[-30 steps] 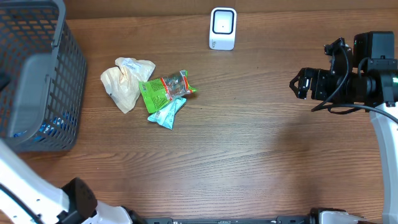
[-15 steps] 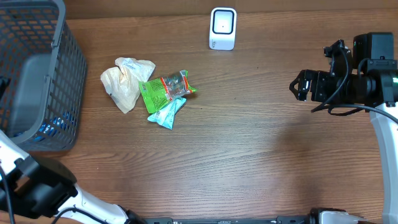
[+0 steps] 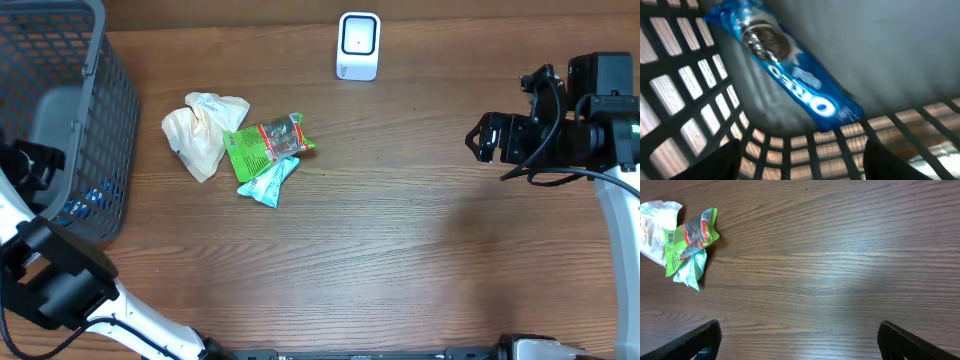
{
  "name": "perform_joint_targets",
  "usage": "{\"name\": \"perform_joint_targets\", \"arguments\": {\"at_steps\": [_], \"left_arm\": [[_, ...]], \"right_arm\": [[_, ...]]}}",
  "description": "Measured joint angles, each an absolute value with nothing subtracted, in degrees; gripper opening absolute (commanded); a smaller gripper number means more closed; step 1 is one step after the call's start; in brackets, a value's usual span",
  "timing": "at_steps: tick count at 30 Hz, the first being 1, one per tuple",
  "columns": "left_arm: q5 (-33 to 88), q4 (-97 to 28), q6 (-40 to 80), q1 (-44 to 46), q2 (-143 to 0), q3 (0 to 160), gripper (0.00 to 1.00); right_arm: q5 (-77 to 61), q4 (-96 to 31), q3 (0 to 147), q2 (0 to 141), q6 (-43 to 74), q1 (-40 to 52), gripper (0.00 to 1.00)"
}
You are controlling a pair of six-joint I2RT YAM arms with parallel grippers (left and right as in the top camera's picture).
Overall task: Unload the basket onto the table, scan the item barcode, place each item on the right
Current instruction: 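Reach the left gripper into the basket toward the blue Oreo pack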
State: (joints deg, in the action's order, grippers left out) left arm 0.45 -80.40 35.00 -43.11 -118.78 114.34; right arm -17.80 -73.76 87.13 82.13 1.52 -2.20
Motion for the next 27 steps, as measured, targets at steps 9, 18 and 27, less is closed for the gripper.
{"name": "perform_joint_targets", "arguments": {"at_steps": [9,18,27], "left_arm": [[-1.1,-66.6,42.7,-43.2,-119.2,100.4,0.69],[-1.1,-56.0,45.4,-43.2,-119.2,92.3,0.55],[-1.1,-54.5,45.5,-43.2,-118.8,89.7,0.04]], "right_arm": [[-17.8,-74.1,87.1,82.1,1.5,-2.2,1.00],[-18.9,-74.2,87.1,82.1,1.5,-2.2,1.00],[-19.2,-74.2,87.1,82.1,1.5,-2.2,1.00]]}}
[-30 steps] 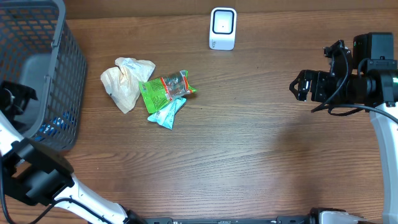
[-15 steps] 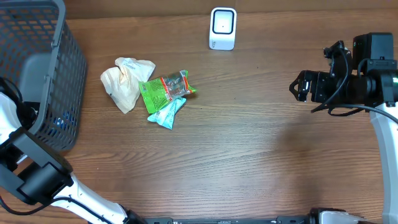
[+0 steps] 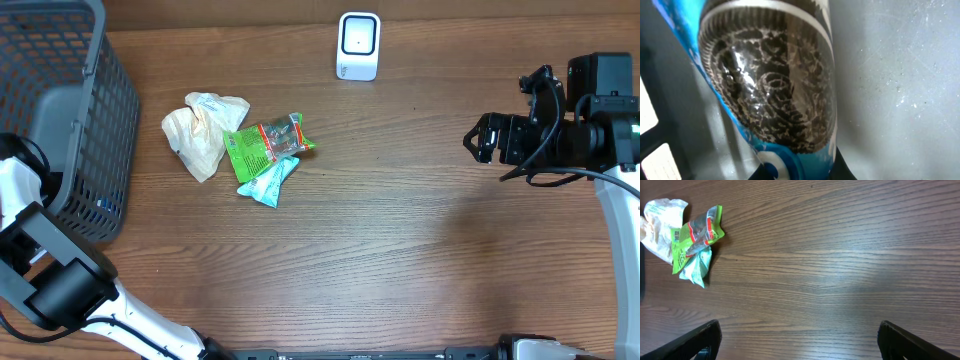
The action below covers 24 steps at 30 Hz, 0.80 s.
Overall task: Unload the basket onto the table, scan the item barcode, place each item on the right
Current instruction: 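Reach the left gripper into the basket toward the blue Oreo pack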
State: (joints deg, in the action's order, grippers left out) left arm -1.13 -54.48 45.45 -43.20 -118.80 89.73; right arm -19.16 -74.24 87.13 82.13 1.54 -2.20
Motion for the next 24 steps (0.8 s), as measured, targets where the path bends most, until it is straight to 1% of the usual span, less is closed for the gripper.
{"name": "perform_joint_targets", "arguments": {"at_steps": [10,17,24], "left_arm": [[0.3,-56.1,39.9,-43.2,-118.8,93.1,0.04],[3.0,-58.9,34.0,-43.2,-118.1,105.2,0.04],[4.2,-61.1,27.0,-43.1,-110.4,112.9,0.04]], "right_arm": [[-19.2,-74.1,87.1,82.1,1.5,-2.2,1.00],[-19.6,-74.0,87.1,82.1,1.5,-2.2,1.00],[-20.0,-73.1,87.1,82.1,1.5,-2.2,1.00]]}}
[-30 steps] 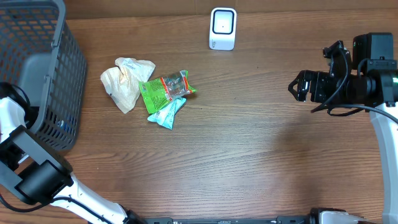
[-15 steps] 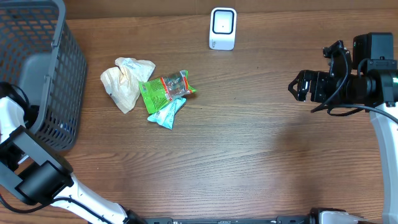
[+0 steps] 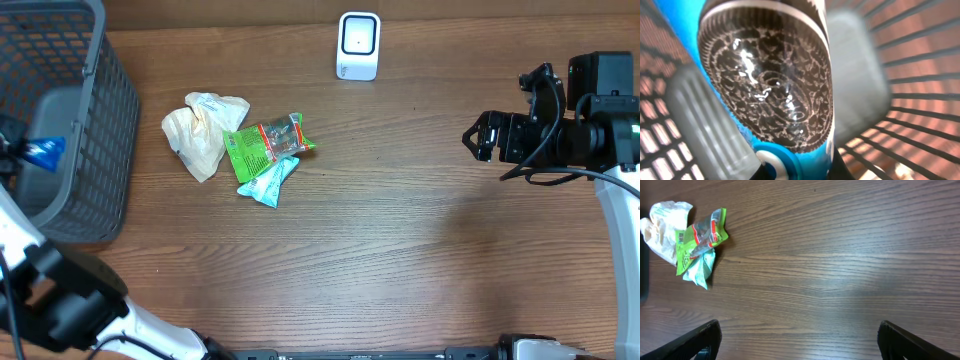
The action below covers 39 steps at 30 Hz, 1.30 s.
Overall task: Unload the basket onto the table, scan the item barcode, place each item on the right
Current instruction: 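Reach the left gripper into the basket toward the blue Oreo pack, then grasp the blue Oreo pack and drop it beside the green bag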
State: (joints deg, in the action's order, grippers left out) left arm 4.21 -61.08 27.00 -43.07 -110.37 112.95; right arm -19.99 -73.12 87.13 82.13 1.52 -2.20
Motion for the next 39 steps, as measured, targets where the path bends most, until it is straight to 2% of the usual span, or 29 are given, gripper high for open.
{"name": "perform_joint_targets", "arguments": {"at_steps": [8,18,30,39], "left_arm": [[5.6,-62.3,17.1,-37.4,-97.0,115.6,0.04],[6.4,-73.9,5.7,-20.0,-86.7,116.3,0.05],[6.9,-82.2,2.3,1.9,-92.7,112.3,0.04],[6.9,-81.8,2.3,10.8,-102.7,106.0,0.04]], "right_arm": [[-20.2,-72.9,87.1,82.1,1.5,-2.2,1.00],[-20.2,-71.5,87.1,82.1,1.5,-2.2,1.00],[-20.2,-71.6,87.1,82.1,1.5,-2.2,1.00],[-20.2,-72.6,87.1,82.1,1.5,-2.2,1.00]]}}
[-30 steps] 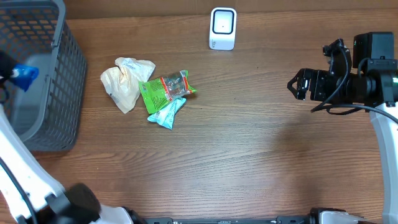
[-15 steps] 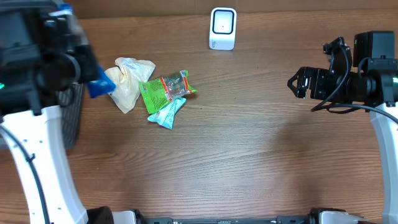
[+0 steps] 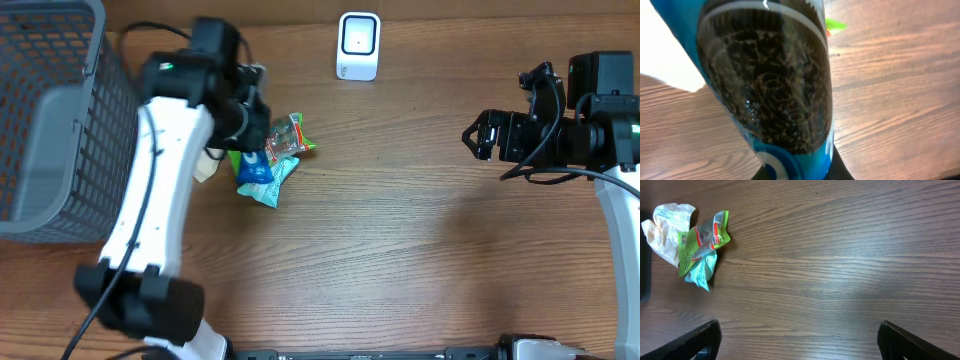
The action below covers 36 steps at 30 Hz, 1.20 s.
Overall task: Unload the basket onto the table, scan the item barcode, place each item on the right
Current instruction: 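Grasp the blue Oreo pack and drop it beside the green bag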
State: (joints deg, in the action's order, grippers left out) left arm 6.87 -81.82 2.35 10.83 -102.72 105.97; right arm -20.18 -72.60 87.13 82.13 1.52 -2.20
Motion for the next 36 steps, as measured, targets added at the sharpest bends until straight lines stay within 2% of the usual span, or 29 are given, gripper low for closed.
{"name": "perform_joint_targets", "arguments": {"at_steps": [13,25,26,29,31,36], "left_arm": [[6.9,-83.6,3.0,17.0,-115.1,106.0,0.04],[6.0,-84.6,4.7,17.7,-117.4,104.3,0.05],[6.0,-84.9,4.8,17.7,-117.4,104.1,0.08],[5.8,-86.0,5.2,17.7,-117.4,103.9,0.33],[5.7,-86.5,5.8,17.7,-117.4,103.9,0.41],[5.9,-87.7,6.0,17.7,-117.4,103.9,0.42]], "right_arm": [[-20.2,-72.4,87.1,82.1,1.5,-2.2,1.00],[-20.2,-72.0,87.1,82.1,1.5,-2.2,1.00],[-20.2,-72.0,87.1,82.1,1.5,-2.2,1.00],[-20.2,-71.9,87.1,82.1,1.5,-2.2,1.00],[-20.2,-71.9,87.1,82.1,1.5,-2.2,1.00],[-20.2,-71.9,87.1,82.1,1.5,-2.2,1.00]]}}
